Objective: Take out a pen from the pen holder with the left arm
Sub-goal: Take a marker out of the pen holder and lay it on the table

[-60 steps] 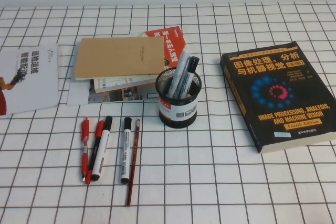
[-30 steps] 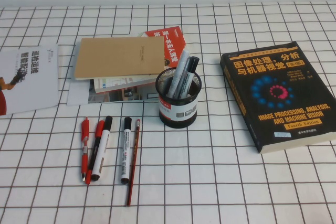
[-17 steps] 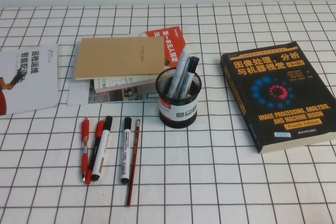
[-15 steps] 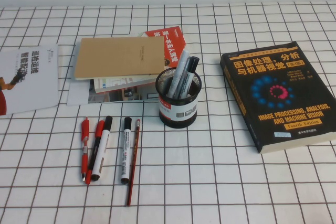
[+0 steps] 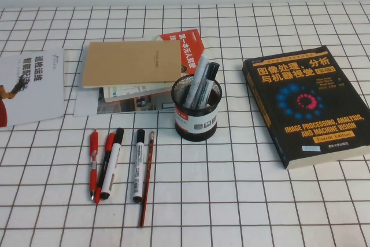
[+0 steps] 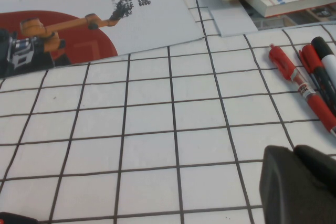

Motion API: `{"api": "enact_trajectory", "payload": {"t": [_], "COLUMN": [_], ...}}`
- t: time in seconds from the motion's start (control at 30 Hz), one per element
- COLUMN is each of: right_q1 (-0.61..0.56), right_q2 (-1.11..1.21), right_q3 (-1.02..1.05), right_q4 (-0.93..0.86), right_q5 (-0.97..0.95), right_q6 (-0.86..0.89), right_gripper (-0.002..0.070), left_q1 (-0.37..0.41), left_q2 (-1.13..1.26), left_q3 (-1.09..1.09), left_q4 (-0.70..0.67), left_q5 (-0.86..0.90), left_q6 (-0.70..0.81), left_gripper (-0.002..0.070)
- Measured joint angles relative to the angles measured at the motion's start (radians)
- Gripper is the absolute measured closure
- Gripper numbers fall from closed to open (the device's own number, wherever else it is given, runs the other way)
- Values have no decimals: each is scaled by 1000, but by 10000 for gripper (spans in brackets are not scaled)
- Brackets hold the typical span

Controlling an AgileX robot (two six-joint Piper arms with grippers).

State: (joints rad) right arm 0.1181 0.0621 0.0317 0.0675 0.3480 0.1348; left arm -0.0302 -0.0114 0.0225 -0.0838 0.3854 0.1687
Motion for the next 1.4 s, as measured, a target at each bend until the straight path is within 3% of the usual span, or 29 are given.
{"api": "enact_trajectory", "payload": {"t": [0.2, 0.3, 0.4, 0.47, 0.7, 0.87, 1.07, 1.2, 1.4], "right_q1": [0, 0, 0, 0, 0, 0, 0, 0, 0], "right_q2": [0, 0, 0, 0, 0, 0, 0, 0, 0], "right_q3": [0, 0, 0, 0, 0, 0, 0, 0, 0], "right_q4": [0, 0, 0, 0, 0, 0, 0, 0, 0], "right_q5": [0, 0, 0, 0, 0, 0, 0, 0, 0], "right_q6": [0, 0, 0, 0, 0, 0, 0, 0, 0], "right_gripper": [692, 692, 692, 692, 692, 692, 692, 692, 692], "left_q1": [0, 0, 0, 0, 0, 0, 0, 0, 0], "left_q2": [0, 0, 0, 0, 0, 0, 0, 94, 375], "left_q3": [2, 4, 4, 4, 4, 4, -55, -217, -444], "left_q4": [-28, -206, -517, -648, -757, -779, -615, -521, -503], "left_q5": [-41, -158, -305, -385, -460, -484, -342, -228, -101], "left_q6": [-27, -154, -336, -382, -272, -270, -232, -80, 197], "left_gripper": [676, 676, 676, 676, 676, 676, 676, 676, 676]}}
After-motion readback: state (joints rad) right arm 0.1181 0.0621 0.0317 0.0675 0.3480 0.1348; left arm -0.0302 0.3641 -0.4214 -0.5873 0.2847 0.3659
